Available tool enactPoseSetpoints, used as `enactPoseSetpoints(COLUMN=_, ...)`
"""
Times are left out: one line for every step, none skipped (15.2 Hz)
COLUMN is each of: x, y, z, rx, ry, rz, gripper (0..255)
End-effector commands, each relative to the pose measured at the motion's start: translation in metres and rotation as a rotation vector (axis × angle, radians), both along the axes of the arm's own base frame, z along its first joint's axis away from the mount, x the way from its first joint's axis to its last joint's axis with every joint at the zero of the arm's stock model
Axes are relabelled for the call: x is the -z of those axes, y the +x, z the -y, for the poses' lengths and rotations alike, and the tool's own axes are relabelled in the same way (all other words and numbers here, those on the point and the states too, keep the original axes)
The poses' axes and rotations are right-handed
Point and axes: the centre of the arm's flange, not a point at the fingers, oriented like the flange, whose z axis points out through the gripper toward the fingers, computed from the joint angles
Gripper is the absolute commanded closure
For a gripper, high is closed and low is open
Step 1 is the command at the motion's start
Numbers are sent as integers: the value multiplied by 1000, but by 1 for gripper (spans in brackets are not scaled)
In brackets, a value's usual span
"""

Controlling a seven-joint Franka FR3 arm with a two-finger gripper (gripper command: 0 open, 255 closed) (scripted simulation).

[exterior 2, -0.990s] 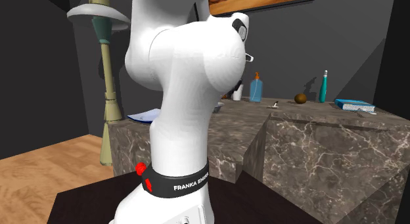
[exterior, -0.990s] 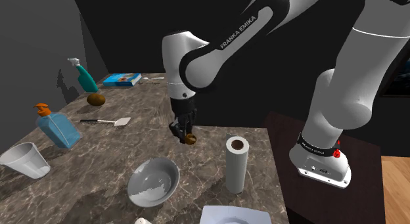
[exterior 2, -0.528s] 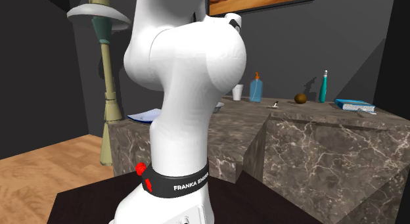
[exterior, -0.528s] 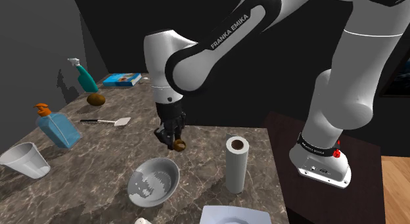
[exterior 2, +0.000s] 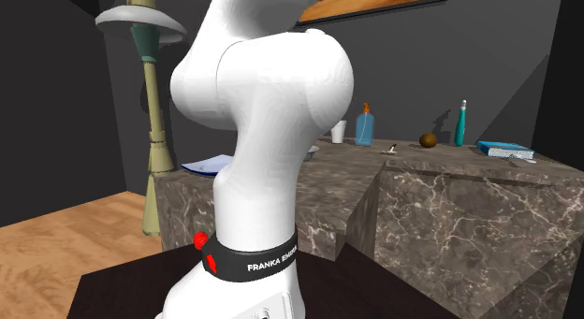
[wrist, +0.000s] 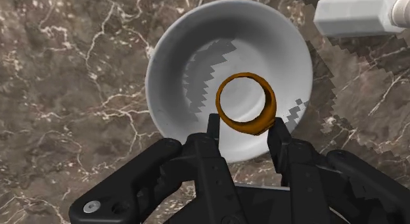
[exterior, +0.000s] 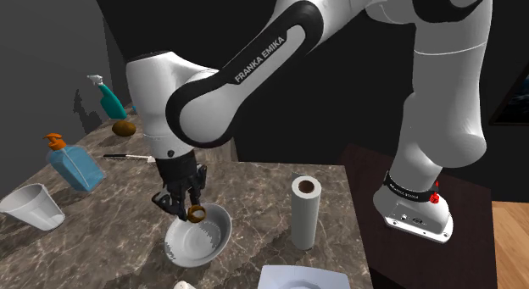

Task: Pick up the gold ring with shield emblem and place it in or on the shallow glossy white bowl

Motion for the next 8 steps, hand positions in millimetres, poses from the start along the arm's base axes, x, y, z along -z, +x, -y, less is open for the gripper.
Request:
enactPoseSetpoints(x=4, y=3, z=-8, rx=2, ry=0, rz=0, gripper=255)
enactPoseSetpoints(x=10, y=3, z=-8, rx=2, ry=0, rz=0, gripper=255)
enactPoseSetpoints(x=15, y=3, z=-8, rx=2, ry=0, rz=0, gripper=255)
enactPoseSetpoints(x=20, y=3, z=-8, rx=2, ry=0, rz=0, gripper=255)
enactPoseSetpoints(x=26, y=3, z=-8, rx=2, ry=0, rz=0, gripper=255)
enactPoseSetpoints(x=31, y=3, z=-8, rx=2, ry=0, rz=0, gripper=255)
enactPoseSetpoints(x=36, y=3, z=-8, rx=2, ry=0, rz=0, gripper=255)
enactPoseSetpoints(x=41, y=3, z=-8, rx=2, ry=0, rz=0, gripper=255)
